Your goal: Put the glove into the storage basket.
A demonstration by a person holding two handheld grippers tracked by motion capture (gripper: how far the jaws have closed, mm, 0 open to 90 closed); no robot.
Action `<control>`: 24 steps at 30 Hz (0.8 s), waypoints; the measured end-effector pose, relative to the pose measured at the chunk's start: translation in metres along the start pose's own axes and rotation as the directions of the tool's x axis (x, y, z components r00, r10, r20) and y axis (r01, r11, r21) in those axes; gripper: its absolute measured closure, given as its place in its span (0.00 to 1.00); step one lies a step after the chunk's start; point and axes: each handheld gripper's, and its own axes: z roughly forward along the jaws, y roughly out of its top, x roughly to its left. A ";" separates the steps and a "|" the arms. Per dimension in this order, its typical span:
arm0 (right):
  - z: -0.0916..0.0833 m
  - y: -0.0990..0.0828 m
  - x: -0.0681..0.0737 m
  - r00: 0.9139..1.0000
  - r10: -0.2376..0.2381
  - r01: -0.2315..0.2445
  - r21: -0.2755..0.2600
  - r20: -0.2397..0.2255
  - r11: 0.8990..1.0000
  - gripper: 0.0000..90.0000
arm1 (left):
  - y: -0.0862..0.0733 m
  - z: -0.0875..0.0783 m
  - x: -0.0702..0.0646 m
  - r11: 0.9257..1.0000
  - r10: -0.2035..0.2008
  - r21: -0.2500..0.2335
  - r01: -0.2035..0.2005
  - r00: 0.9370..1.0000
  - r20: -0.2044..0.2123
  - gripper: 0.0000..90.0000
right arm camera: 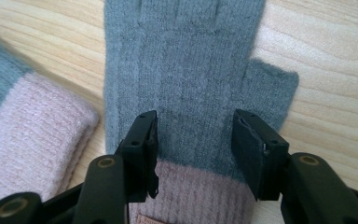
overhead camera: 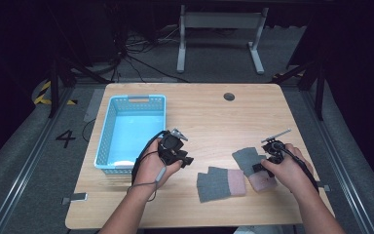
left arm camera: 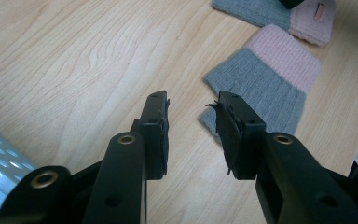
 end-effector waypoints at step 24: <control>0.005 0.009 0.008 0.992 -0.082 0.075 0.072 0.101 0.995 0.80 | 0.000 -0.003 -0.002 1.000 0.004 0.001 -0.004 1.000 0.005 0.72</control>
